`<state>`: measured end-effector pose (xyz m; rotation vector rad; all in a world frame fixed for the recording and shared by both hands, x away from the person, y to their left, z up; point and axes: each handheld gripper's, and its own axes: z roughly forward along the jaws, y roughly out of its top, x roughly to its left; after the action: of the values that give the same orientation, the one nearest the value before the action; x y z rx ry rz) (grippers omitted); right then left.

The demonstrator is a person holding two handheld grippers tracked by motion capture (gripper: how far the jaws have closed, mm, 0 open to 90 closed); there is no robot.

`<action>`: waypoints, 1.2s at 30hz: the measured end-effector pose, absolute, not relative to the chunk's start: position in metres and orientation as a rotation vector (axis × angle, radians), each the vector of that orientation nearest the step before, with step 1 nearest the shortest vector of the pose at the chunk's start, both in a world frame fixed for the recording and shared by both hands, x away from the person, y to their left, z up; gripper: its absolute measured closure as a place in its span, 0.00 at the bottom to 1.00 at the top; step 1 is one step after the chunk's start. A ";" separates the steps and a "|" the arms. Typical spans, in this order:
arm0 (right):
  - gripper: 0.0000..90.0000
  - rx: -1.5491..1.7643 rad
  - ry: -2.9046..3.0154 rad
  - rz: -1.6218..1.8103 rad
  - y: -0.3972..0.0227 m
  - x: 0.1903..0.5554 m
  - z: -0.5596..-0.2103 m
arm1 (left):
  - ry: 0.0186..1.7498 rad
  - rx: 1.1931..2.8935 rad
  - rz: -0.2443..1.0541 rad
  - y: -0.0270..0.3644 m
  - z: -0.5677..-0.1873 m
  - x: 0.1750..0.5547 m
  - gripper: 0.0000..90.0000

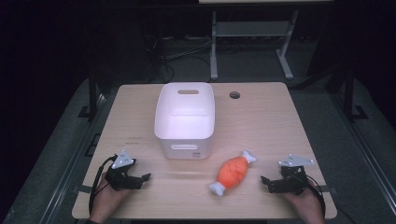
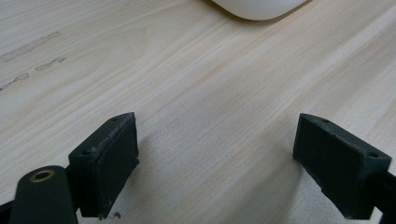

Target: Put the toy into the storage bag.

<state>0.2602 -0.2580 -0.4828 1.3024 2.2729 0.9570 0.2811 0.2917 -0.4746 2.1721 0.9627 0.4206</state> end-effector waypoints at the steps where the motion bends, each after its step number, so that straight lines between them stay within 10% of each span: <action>1: 0.03 1.302 2.273 0.956 -0.258 0.260 -0.483 | 0.963 2.172 0.421 0.292 -0.475 0.281 0.15; 17: 0.27 1.321 2.302 0.960 -0.268 0.258 -0.470 | 0.961 2.166 0.409 0.292 -0.475 0.282 0.14; 32: 0.95 1.222 2.420 1.014 -0.258 0.269 -0.443 | 0.957 2.174 0.418 0.292 -0.475 0.281 0.14; 36: 1.00 1.193 2.453 1.002 -0.256 0.274 -0.436 | 0.957 2.173 0.418 0.292 -0.475 0.281 0.14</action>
<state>0.2742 -0.2559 -0.4363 1.1929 2.4529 1.0021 0.2810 0.2919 -0.4747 2.1734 0.9573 0.4180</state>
